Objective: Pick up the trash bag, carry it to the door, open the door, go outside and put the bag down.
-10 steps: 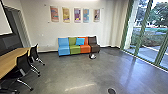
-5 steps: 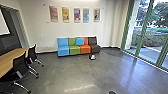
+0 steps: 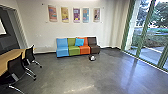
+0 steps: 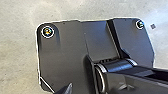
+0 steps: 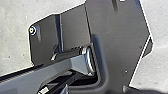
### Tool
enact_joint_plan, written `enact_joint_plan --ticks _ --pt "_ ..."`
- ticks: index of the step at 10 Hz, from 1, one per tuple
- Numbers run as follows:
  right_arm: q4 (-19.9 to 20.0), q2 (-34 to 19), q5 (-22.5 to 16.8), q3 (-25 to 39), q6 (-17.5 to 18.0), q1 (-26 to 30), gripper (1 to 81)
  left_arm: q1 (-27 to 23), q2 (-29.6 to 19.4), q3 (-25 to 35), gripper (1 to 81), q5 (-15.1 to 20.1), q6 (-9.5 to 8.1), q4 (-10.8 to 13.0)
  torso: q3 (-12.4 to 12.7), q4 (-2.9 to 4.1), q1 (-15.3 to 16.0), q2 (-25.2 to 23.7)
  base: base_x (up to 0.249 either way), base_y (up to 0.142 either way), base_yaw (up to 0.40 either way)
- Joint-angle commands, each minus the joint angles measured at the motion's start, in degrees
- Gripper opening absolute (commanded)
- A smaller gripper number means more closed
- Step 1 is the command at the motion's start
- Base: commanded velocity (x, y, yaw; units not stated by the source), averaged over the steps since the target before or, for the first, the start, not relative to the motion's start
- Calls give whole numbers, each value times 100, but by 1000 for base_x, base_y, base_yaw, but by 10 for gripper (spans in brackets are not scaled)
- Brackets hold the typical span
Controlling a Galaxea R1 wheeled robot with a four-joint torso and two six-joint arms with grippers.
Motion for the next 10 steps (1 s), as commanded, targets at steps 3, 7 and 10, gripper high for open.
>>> enact_joint_plan --ticks 3,7,10 --pt "-7 -38 -365 17 -14 233 811 -345 46 39 811 309 15 32 0 0 2 0 163 -87 0" --pt "-16 -38 -374 17 -22 233 811 -353 46 39 811 309 15 6 0 0 0 0 177 -38 0" --pt "-16 -38 -374 17 -23 233 811 -345 46 39 811 309 15 -3 0 0 -2 0 181 0 0"
